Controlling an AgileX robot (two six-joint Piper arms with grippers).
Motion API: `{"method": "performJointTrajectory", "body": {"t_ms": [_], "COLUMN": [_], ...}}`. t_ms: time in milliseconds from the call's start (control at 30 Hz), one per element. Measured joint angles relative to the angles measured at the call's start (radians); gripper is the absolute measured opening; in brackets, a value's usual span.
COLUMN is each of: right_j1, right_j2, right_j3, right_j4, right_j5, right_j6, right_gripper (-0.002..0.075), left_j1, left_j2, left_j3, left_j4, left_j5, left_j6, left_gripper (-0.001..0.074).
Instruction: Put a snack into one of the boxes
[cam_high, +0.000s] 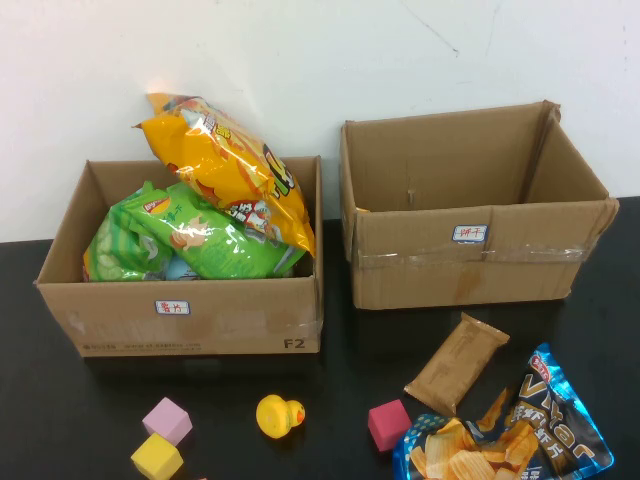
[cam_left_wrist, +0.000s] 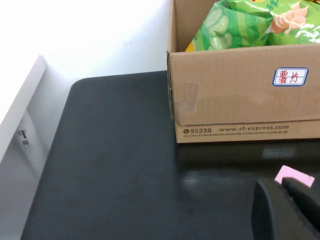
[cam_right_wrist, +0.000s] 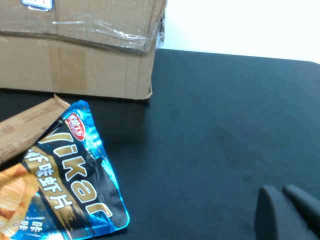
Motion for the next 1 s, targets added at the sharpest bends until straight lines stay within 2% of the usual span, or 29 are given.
{"method": "performJointTrajectory", "body": {"t_ms": [767, 867, 933, 1000], "right_j1": [0.000, 0.000, 0.000, 0.000], "right_j2": [0.000, 0.000, 0.000, 0.000], "right_j3": [0.000, 0.000, 0.000, 0.000], "right_j4": [0.012, 0.105, 0.240, 0.450], "right_j5": [0.000, 0.000, 0.005, 0.011], "right_j6": [0.000, 0.002, 0.019, 0.074], "right_gripper": [-0.0001, -0.0001, -0.0001, -0.0001], "left_j1": [0.000, 0.000, 0.000, 0.000], "left_j2": [0.000, 0.000, 0.000, 0.000], "left_j3": [0.000, 0.000, 0.000, 0.000], "left_j4": [0.000, 0.000, 0.000, 0.000], "left_j5": [0.000, 0.000, 0.000, 0.000], "left_j6": [0.002, 0.002, 0.002, 0.002], "left_gripper": [-0.0001, -0.0001, -0.0001, -0.0001]}}
